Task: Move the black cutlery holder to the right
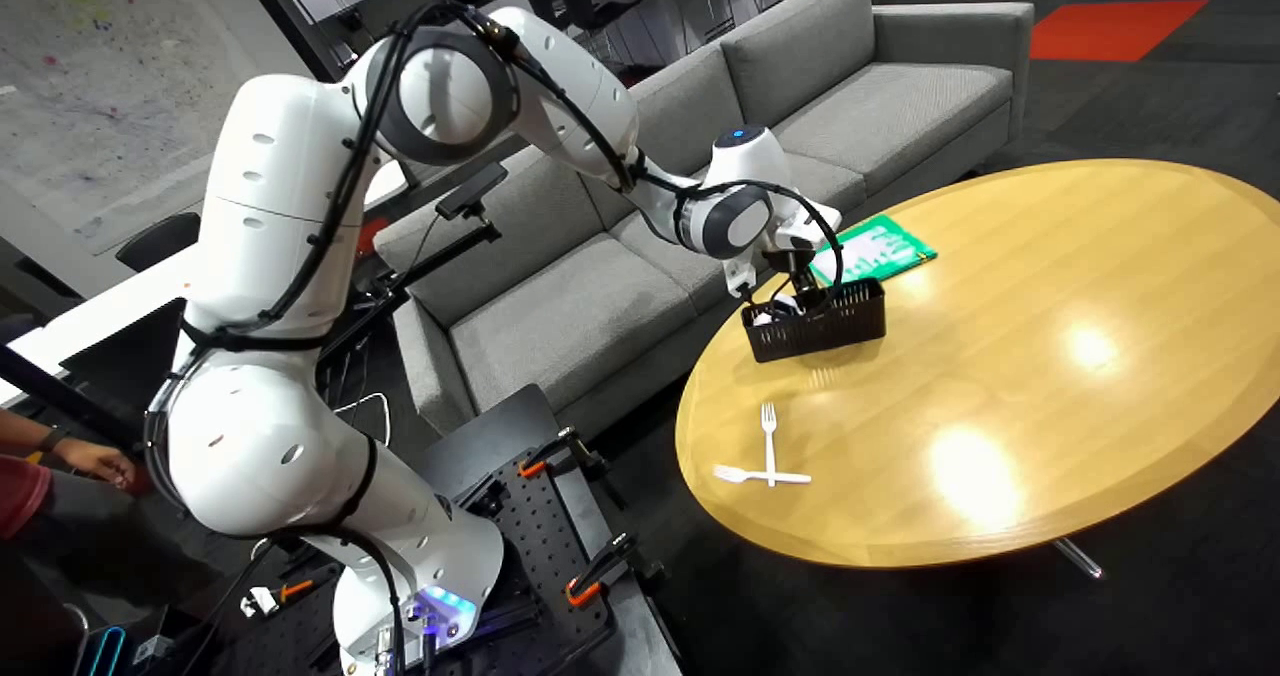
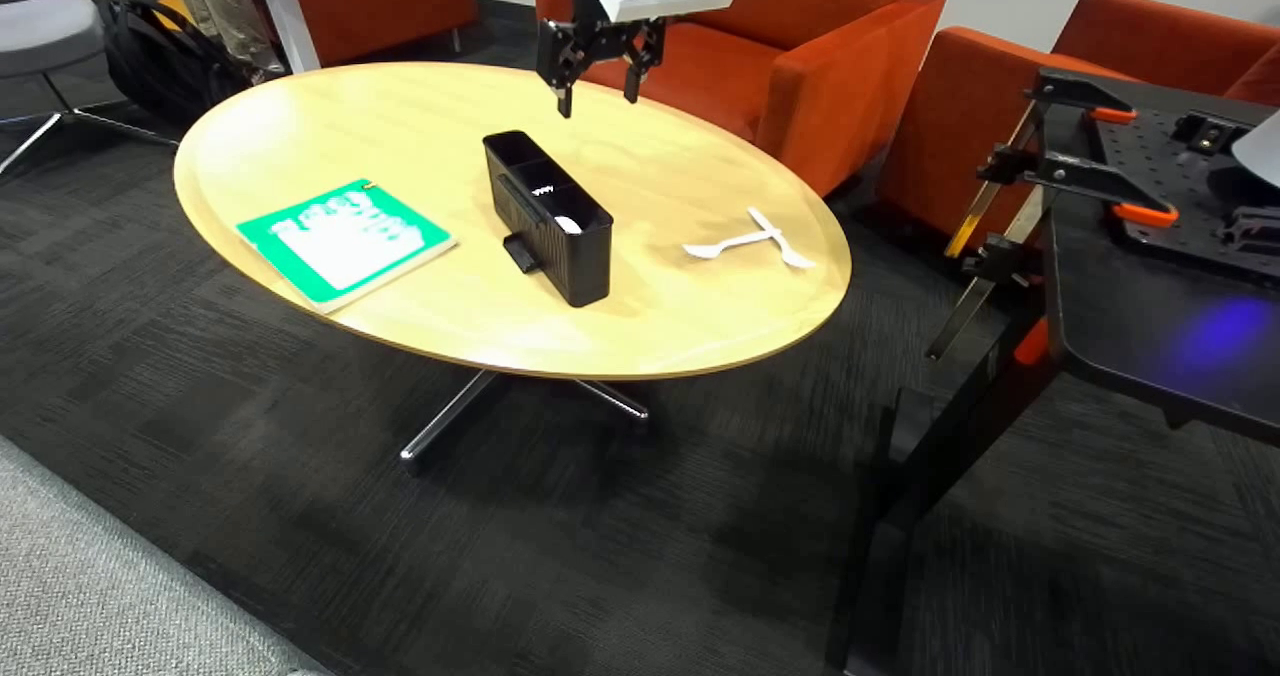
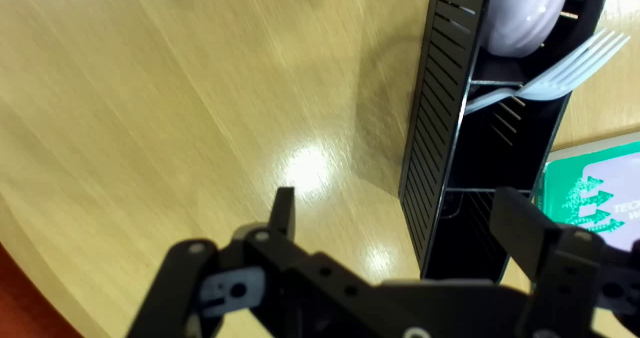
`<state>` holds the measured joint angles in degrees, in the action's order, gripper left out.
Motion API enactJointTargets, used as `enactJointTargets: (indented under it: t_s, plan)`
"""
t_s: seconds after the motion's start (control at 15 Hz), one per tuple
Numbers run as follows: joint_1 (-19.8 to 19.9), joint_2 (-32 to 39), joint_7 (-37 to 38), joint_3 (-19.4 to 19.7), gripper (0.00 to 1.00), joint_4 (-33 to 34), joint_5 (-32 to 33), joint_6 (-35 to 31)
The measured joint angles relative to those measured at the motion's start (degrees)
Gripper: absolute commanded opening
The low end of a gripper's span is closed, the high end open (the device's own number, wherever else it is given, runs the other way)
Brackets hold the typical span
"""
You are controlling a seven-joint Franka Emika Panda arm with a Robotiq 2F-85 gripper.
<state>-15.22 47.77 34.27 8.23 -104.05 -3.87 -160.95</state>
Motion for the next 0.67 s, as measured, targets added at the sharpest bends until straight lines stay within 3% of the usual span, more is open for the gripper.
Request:
enactJointTargets:
  t_s: [0.67]
  plan:
    - [0.0,7.5,0.0,-1.1,1.0,8.3,-2.0,2.7]
